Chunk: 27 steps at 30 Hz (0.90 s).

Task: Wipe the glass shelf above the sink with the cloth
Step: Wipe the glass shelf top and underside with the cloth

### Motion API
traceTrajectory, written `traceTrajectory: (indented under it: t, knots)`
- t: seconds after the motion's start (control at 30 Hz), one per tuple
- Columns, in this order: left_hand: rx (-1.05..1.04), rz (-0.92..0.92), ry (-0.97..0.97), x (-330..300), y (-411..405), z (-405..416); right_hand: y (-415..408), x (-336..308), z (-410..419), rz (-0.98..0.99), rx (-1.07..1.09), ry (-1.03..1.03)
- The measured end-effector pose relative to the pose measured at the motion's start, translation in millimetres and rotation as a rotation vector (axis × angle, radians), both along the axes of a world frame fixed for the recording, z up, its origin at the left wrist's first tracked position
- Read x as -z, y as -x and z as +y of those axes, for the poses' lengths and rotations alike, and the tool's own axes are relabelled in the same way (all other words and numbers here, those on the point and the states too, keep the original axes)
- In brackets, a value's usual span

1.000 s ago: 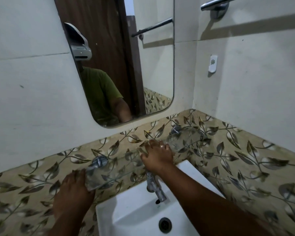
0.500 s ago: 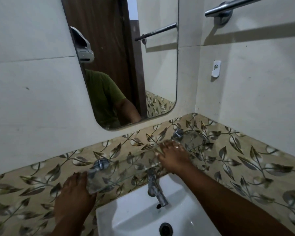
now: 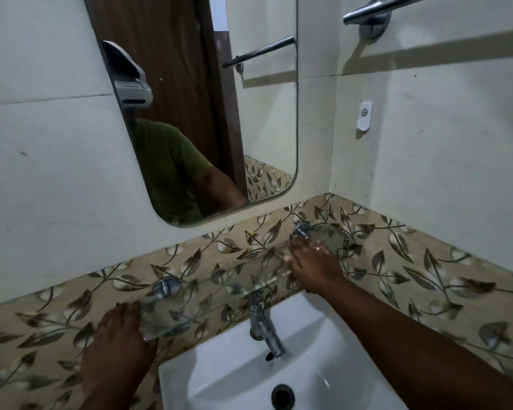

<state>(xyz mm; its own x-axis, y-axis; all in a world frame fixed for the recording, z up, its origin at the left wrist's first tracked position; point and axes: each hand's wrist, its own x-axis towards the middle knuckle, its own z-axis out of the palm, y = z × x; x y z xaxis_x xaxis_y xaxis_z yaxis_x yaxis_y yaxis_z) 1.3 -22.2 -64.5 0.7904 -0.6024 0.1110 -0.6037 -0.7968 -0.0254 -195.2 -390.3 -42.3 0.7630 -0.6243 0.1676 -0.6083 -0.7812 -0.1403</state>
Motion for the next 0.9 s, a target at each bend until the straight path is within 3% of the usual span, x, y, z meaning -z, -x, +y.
traceTrajectory:
  t: [0.2, 0.4, 0.67, 0.9]
  knots:
    - [0.011, -0.061, 0.020, -10.2, 14.1, -3.4, -37.6, -7.0, -5.6, 0.000, 0.018, -0.019]
    - [0.035, -0.059, 0.036, -18.6, 21.1, -6.4, 10.5, 13.3, -9.1, -0.050, -0.119, 0.066]
    - [0.021, -0.083, 0.008, -11.5, 13.8, -2.7, -17.8, -13.9, -27.4, -0.024, 0.211, -0.100]
    - [0.013, -0.058, 0.052, -12.5, 14.2, -5.3, 6.0, 5.4, -26.0, 0.043, -0.047, -0.008]
